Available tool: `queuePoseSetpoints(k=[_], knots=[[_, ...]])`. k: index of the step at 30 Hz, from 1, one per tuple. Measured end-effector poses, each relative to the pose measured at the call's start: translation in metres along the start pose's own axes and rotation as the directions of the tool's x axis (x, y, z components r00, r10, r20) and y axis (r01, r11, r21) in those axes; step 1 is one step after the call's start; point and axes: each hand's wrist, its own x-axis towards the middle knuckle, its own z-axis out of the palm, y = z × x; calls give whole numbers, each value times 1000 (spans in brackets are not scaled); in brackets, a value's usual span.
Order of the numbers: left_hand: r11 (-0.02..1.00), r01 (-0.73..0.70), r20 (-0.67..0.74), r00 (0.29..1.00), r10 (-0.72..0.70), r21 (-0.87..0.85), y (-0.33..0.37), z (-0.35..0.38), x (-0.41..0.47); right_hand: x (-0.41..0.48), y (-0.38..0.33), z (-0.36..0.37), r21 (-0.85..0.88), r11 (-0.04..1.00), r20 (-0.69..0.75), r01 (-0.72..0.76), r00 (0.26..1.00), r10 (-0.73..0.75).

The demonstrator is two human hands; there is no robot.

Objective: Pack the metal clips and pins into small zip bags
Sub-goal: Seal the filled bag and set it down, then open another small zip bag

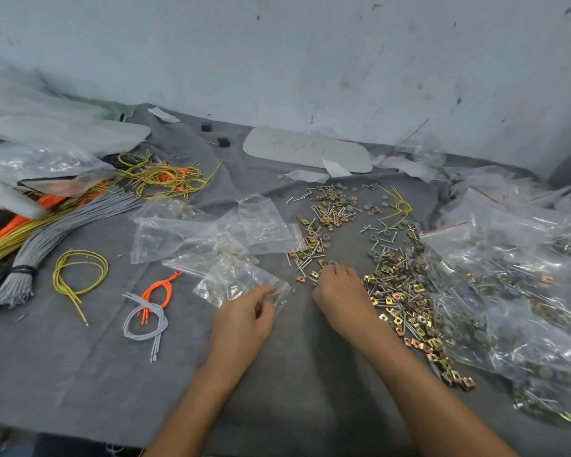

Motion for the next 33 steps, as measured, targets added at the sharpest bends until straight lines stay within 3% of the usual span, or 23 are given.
queuePoseSetpoints(k=[6,10,17,21,23,26,28,33], knots=[[997,46,48,998,-43,-61,0,-1,0,-16,-3,1,179,984,-226,23,974,18],[996,44,63,997,-38,-83,-4,1,2,-29,-9,-2,371,928,-188,31,981,42],[992,19,84,996,-9,-121,-5,2,2,-30,-41,-2,322,940,-126,116,989,-79],[986,-12,76,997,24,-165,-5,2,1,-26,-54,2,426,888,-192,172,977,-96],[978,14,64,998,-1,-210,-6,1,3,-31,-53,4,599,789,-214,138,977,-9],[966,46,51,998,-34,-256,-6,0,4,-40,-41,7,857,514,-162,38,966,200],[964,46,52,998,-33,-264,-5,0,3,-43,-36,7,939,343,-129,29,953,273],[961,32,68,998,-14,-275,-8,0,3,-39,-55,10,985,171,-72,4,916,395]])
